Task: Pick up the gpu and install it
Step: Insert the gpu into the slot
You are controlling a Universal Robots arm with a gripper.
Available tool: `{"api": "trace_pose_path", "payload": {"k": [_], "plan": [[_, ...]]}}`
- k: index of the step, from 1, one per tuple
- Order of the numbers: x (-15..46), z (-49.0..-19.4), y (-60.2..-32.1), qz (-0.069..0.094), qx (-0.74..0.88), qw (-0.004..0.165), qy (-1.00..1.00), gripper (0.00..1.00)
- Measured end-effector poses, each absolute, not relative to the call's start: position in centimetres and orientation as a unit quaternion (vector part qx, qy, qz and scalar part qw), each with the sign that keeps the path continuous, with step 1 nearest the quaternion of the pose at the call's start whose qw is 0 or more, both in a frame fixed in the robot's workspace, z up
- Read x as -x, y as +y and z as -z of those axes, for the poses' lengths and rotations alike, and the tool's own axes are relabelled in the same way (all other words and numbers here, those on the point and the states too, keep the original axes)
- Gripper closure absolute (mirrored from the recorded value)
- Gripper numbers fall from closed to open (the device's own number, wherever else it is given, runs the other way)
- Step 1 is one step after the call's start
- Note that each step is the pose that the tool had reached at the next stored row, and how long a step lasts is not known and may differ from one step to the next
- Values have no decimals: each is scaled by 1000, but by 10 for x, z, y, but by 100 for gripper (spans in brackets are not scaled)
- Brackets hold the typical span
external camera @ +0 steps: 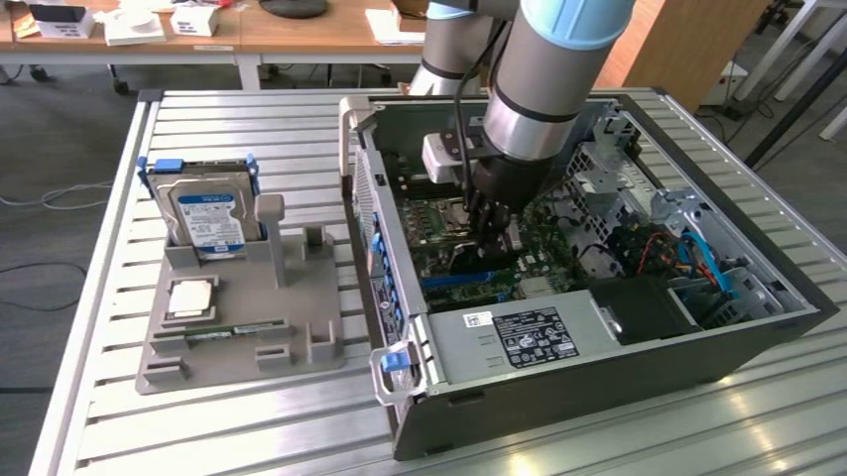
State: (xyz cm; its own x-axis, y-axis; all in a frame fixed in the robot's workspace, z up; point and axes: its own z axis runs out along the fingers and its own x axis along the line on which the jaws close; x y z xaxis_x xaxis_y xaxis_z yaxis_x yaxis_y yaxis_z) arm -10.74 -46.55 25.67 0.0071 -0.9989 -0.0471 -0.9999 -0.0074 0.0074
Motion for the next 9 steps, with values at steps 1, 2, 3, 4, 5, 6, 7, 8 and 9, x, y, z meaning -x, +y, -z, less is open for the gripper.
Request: {"api": "trace_pose_path", "payload": {"k": [1, 2, 3, 4, 5, 6, 7, 8, 9], "plan": [[107, -257, -466, -19, 709, 14, 704, 73], [108, -256, -466, -19, 709, 14, 704, 73], [108, -256, -466, -19, 709, 14, 704, 73], [108, -256, -466, -19, 709, 14, 704, 73], [108, -256, -466, -19, 709, 14, 704, 73], [108, -256, -466, -19, 709, 14, 704, 73], [108, -255, -466, -19, 709, 14, 704, 73], [108, -255, -466, -19, 709, 14, 704, 73], [108, -255, -466, -19, 709, 14, 704, 73]]}}
